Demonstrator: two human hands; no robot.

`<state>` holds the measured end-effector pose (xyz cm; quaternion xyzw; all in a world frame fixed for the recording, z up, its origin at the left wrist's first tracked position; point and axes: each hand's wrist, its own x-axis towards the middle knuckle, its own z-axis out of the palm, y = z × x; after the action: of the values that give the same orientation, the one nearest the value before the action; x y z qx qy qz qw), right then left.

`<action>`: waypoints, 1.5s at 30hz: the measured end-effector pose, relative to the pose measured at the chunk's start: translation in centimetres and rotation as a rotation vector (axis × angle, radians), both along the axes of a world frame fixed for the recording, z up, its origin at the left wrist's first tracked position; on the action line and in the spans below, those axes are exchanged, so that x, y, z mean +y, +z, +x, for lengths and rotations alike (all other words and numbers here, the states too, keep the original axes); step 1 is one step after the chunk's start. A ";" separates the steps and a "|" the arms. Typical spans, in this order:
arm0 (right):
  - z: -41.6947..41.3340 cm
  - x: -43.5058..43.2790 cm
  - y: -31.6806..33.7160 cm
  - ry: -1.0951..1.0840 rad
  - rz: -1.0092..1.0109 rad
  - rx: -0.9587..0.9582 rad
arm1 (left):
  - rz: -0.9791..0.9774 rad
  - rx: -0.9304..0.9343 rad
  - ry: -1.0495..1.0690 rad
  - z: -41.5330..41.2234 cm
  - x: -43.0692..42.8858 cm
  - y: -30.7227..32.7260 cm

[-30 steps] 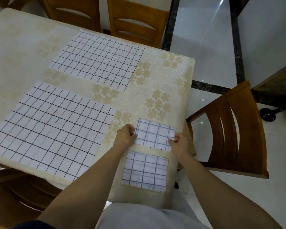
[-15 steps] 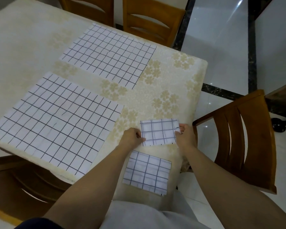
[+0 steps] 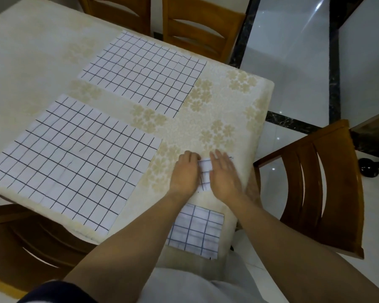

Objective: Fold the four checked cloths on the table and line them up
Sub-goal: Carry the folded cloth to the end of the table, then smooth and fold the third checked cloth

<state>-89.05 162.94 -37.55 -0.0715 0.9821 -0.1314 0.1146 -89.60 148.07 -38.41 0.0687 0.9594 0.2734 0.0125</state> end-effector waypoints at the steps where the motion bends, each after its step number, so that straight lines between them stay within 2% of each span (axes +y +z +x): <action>1: -0.4 -0.5 -0.2 0.047 0.025 -0.049 | -0.009 -0.047 -0.027 -0.5 0.8 0.0; 8: -0.7 0.7 -2.1 0.099 0.161 -0.362 | -0.122 -0.312 -0.078 0.6 2.2 -3.3; 13: -0.5 3.1 -2.3 0.114 0.224 -0.385 | -0.212 -0.385 -0.157 0.8 1.0 -3.5; 19: -1.2 3.1 -1.1 0.045 0.274 -0.412 | -0.245 -0.487 -0.073 1.6 -2.4 -1.3; 22: -1.0 2.2 0.3 -0.050 0.138 -0.323 | -0.126 -0.349 0.067 2.5 -3.6 1.1; 25: -0.2 0.4 2.0 -0.043 -0.114 -0.093 | 0.015 -0.214 0.136 3.7 -4.4 3.6; 28: 1.0 -1.9 4.2 -0.084 -0.251 0.093 | 0.041 -0.198 0.081 3.7 -5.6 5.8; 33: 5.1 -2.8 7.7 -0.193 -0.332 0.276 | -0.035 -0.143 -0.103 2.8 -7.7 9.2; 38: 9.6 -3.9 10.1 -0.300 -0.302 0.197 | -0.081 -0.063 -0.160 5.0 -10.6 11.9; 45: 13.3 -7.4 15.3 -0.297 -0.387 0.236 | -0.071 -0.001 -0.060 10.3 -15.2 16.4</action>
<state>-75.77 155.56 -22.21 0.0378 0.9450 -0.3227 -0.0369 -79.29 132.91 -22.04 0.0965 0.9660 0.2386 0.0238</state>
